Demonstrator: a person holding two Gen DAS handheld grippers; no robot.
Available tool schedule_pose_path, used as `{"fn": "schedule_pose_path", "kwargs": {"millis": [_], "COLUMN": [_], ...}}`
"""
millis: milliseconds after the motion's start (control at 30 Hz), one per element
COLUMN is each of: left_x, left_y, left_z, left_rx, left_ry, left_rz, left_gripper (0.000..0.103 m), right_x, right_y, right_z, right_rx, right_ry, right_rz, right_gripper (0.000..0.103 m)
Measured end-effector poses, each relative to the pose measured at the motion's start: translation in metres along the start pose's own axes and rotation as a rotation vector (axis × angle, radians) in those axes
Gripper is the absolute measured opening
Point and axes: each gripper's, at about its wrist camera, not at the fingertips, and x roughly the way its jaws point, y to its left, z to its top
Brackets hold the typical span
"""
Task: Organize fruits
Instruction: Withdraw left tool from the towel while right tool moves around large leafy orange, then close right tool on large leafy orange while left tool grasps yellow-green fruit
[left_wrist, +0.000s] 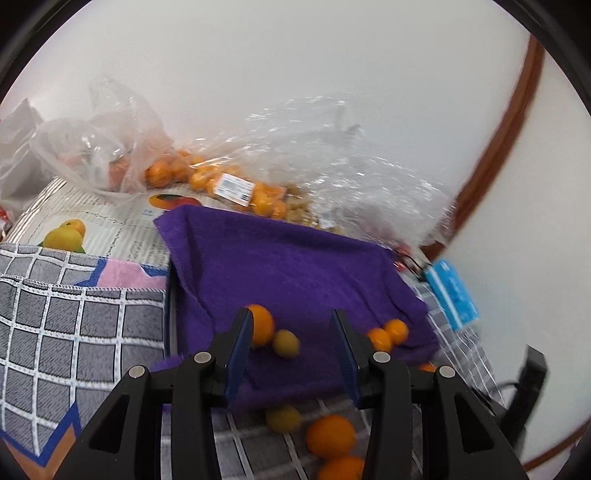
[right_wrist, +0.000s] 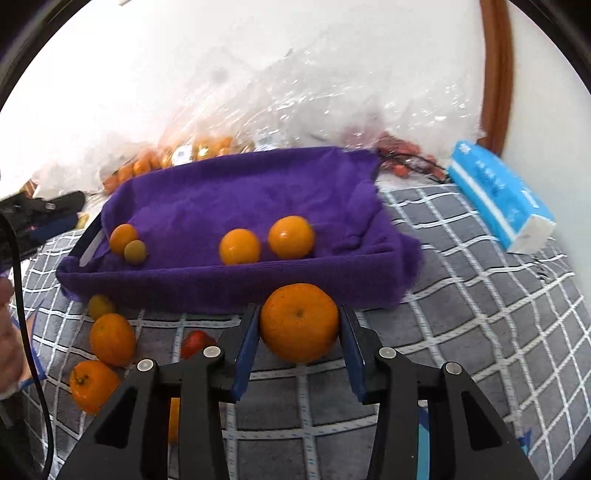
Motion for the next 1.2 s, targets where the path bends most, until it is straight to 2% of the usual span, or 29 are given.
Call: {"fn": "schedule_pose_path", "kwargs": {"millis": [200, 567, 633, 800, 967, 1033, 1100, 1200], "left_x": [-0.007, 0.001, -0.004, -0.01, -0.011, -0.007, -0.001, 0.016], "left_y": [0.007, 0.028, 0.032, 0.033, 0.027, 0.017, 0.006, -0.002], "left_z": [-0.021, -0.077, -0.083, -0.088, -0.085, -0.08, -0.074, -0.068], "left_rx": [-0.025, -0.023, -0.034, -0.039, -0.08, -0.046, 0.003, 0.042], "left_ry": [0.098, 0.224, 0.184, 0.142, 0.165, 0.158, 0.128, 0.145], "left_rz": [-0.052, 0.053, 0.053, 0.081, 0.101, 0.096, 0.131, 0.136], "left_gripper": [0.045, 0.044, 0.047, 0.05, 0.05, 0.049, 0.048, 0.045], "right_x": [0.0, -0.003, -0.004, -0.014, -0.016, -0.018, -0.02, -0.027], "right_y": [-0.003, -0.002, -0.005, -0.015, -0.021, -0.021, -0.021, -0.02], "right_z": [0.001, -0.001, -0.001, -0.003, -0.006, -0.007, -0.008, -0.012], "right_rx": [0.015, 0.011, 0.023, 0.065, 0.081, 0.081, 0.079, 0.081], "right_ry": [0.003, -0.018, -0.027, -0.076, -0.067, -0.069, -0.074, -0.095], "right_rz": [0.008, 0.042, 0.059, 0.1, 0.08, 0.069, 0.066, 0.079], "right_gripper": [0.042, 0.042, 0.042, 0.042, 0.042, 0.042, 0.042, 0.042]}}
